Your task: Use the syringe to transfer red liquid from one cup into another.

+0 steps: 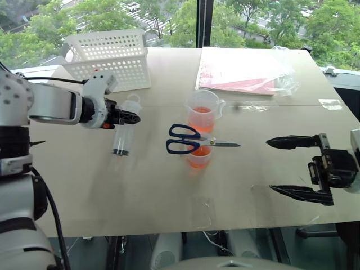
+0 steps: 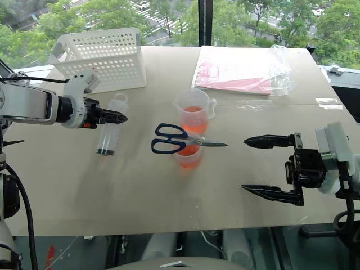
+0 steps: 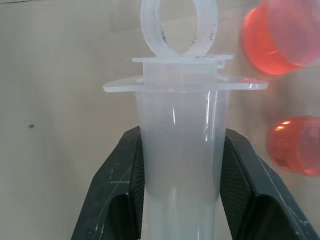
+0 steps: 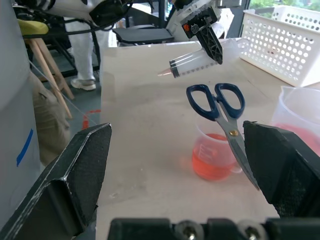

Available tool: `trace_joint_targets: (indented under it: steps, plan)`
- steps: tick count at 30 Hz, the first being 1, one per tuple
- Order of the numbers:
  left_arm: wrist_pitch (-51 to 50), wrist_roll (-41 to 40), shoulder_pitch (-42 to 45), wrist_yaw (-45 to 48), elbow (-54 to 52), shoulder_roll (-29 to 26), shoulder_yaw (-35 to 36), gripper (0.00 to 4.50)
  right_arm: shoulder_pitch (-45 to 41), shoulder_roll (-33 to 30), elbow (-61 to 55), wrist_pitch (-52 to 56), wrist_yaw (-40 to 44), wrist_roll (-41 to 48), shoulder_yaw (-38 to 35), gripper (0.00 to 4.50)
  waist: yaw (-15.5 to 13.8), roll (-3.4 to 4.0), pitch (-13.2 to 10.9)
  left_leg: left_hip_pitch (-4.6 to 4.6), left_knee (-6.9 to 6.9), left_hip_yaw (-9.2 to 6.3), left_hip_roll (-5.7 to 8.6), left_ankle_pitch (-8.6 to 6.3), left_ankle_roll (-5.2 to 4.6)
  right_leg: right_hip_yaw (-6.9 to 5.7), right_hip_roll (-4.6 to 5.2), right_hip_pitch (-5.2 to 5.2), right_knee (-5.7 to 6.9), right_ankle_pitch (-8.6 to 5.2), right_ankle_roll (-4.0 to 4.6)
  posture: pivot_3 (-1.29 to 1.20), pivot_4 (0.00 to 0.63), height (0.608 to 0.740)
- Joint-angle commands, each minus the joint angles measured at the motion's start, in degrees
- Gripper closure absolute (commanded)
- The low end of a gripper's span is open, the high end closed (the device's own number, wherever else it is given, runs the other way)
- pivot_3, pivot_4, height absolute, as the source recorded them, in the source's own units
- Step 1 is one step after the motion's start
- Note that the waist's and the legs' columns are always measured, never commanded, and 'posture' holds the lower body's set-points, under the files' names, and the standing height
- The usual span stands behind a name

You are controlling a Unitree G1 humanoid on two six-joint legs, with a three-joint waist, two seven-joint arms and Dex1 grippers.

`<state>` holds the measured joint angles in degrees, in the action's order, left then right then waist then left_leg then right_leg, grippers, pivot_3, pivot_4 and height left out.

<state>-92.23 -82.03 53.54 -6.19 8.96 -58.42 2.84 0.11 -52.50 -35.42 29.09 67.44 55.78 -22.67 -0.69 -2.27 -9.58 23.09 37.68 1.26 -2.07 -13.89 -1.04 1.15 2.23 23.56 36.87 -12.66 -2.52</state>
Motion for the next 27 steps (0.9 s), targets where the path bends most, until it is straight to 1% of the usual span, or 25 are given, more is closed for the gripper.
trace_joint_targets:
  steps: [1,3,4,9,11,13,15,16,20,22,24,27]
  plan:
    - [8.15,-8.49,1.94,-2.18,-3.78,5.19,10.34,3.10,-1.13,0.90,0.06,-0.94,-0.83,1.19,-1.00,0.00,-0.46,-0.01,0.00,0.04,0.04,-0.03,-0.01,0.00,0.00,-0.05,0.00,0.00,0.01,0.00,0.01,0.00,0.150,0.740]
    - [12.98,-14.16,2.03,-3.49,-4.56,9.14,13.20,3.10,-2.42,1.08,-0.08,0.72,-3.28,2.53,-0.36,0.00,-0.17,0.03,0.02,0.23,0.24,-0.11,-0.03,0.00,0.00,-0.18,0.01,0.01,0.03,0.01,0.02,0.00,0.150,0.740]
    - [13.62,-14.38,2.09,-3.82,-5.67,9.56,13.25,3.10,-3.32,1.24,-0.36,1.27,-4.41,2.99,0.32,0.00,-0.15,0.06,0.03,0.21,0.25,-0.14,-0.03,0.00,0.00,-0.12,0.02,0.01,0.03,0.02,0.01,0.00,0.150,0.740]
    - [15.02,-17.59,1.26,-4.26,-8.49,9.10,11.71,3.10,-3.98,1.23,-2.40,2.39,-6.93,4.17,1.07,0.00,0.15,0.06,0.03,0.23,0.38,-0.10,-0.02,0.00,0.00,-0.09,-0.02,0.03,0.11,0.03,0.01,0.00,0.150,0.740]
    - [15.27,-17.06,0.30,-3.70,-8.68,8.60,11.61,3.10,-3.46,1.01,-2.66,2.47,-7.17,4.27,0.69,0.00,-0.02,0.06,0.03,0.24,0.38,-0.10,-0.01,0.00,0.00,-0.10,-0.08,0.02,0.11,0.03,0.01,0.00,0.150,0.740]
    - [15.69,-14.21,-1.68,-2.59,-8.48,7.51,12.28,3.10,-2.82,0.78,-3.12,2.68,-7.58,4.68,0.01,0.00,-0.07,0.06,0.03,0.23,0.38,-0.09,-0.01,0.00,0.00,-0.10,-0.09,0.02,0.11,0.02,0.01,0.00,0.150,0.740]
    - [14.36,-11.14,-5.05,-2.21,-6.59,4.76,12.22,3.10,-2.49,0.25,-3.54,3.39,-7.94,5.42,-0.39,0.00,0.19,0.08,0.04,0.21,0.38,-0.06,0.01,0.00,0.00,-0.06,-0.10,0.02,0.12,0.02,0.01,0.00,0.150,0.740]
    - [13.52,-9.60,-6.84,-3.69,-4.40,3.97,11.55,3.10,-2.26,0.06,-3.73,3.52,-7.87,5.32,-0.38,0.00,0.19,0.08,0.04,0.14,0.37,0.00,0.01,0.00,0.00,0.00,-0.14,0.02,0.15,0.02,0.01,0.00,0.150,0.740]
    - [9.46,-5.95,-10.59,-6.16,0.64,4.32,8.62,3.10,-1.47,-0.47,-3.90,3.34,-7.36,4.40,0.18,0.00,-0.09,0.08,0.04,0.09,0.37,0.00,-0.01,0.00,-0.01,-0.02,-0.19,-0.01,0.17,0.02,0.01,0.00,0.150,0.740]
    - [6.98,-3.64,-9.85,-6.83,3.01,5.56,7.04,3.10,-1.07,-0.62,-4.05,3.33,-7.30,4.65,-0.07,0.00,-0.41,0.06,0.05,0.14,0.40,0.01,-0.01,0.00,-0.01,-0.07,-0.18,-0.01,0.17,0.02,0.01,0.00,0.150,0.740]
    - [3.84,-0.66,-7.31,-7.17,6.81,7.25,5.57,3.10,-0.48,-0.85,-4.37,3.47,-7.25,4.90,-0.55,0.00,-0.50,0.04,0.05,0.37,0.59,-0.03,-0.03,0.00,-0.01,-0.29,-0.16,0.02,0.17,0.02,0.01,0.00,0.150,0.740]
    - [0.84,3.70,-4.44,-6.96,9.78,9.06,4.95,3.10,0.44,-1.09,-4.77,3.54,-7.09,5.23,-1.37,0.00,-0.47,0.03,0.06,0.53,0.67,-0.12,0.04,0.00,-0.01,-0.39,-0.15,0.04,0.12,0.03,0.00,0.00,0.150,0.740]
